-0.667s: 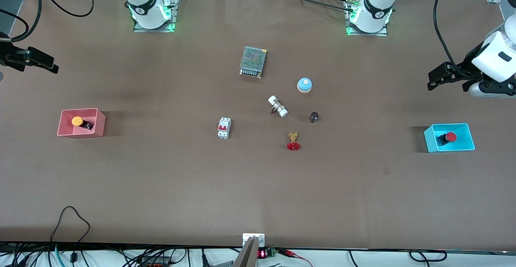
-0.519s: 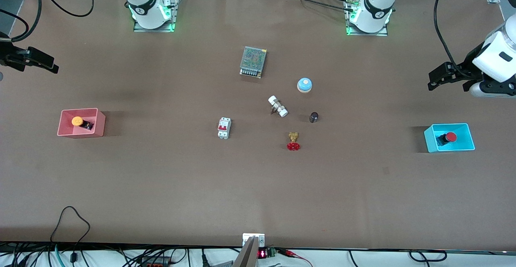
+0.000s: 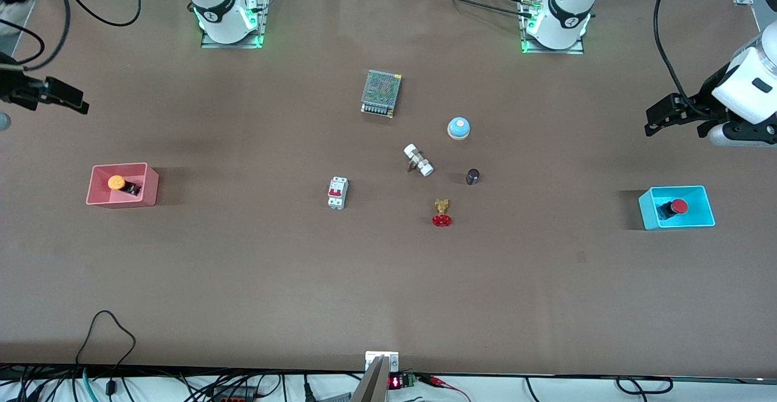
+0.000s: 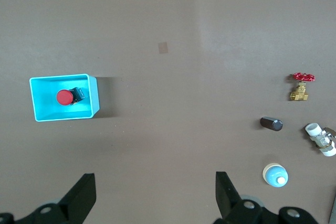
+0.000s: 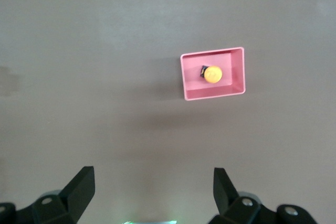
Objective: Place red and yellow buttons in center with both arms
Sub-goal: 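Lower the right gripper into the pink box while the left gripper reaches the cyan box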
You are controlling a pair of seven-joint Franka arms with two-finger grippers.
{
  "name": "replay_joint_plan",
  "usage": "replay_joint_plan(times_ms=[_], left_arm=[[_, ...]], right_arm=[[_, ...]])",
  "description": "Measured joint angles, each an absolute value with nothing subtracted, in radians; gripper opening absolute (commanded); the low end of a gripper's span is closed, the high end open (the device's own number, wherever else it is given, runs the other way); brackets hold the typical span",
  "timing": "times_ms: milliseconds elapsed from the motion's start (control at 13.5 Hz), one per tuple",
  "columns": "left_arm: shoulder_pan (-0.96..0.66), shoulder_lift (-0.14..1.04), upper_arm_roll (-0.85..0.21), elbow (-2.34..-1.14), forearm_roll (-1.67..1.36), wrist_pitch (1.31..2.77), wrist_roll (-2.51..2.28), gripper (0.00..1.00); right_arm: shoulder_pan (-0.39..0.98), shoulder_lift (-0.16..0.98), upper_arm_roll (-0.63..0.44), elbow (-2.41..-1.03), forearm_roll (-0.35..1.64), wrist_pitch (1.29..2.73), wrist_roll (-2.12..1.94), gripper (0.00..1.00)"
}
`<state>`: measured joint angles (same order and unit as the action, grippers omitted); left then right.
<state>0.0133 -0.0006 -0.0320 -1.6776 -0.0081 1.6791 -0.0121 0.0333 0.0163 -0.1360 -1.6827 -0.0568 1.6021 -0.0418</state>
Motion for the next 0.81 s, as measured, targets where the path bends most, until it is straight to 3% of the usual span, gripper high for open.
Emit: replay_joint_plan(times_ms=[593, 815], left_arm=[[0.044, 0.063, -0.022, -1.682, -0.008, 1.586, -0.013, 1.0], [0.073, 0.1, -0.021, -1.682, -0.008, 1.612, -0.013, 1.0]], right_arm=[[-0.036, 0.27, -0.15, -1.698, -0.076, 1.804, -0.078, 1.0], [-0.08, 0.384, -0.151, -1.702, -0.076, 1.889, -0.105, 1.0]])
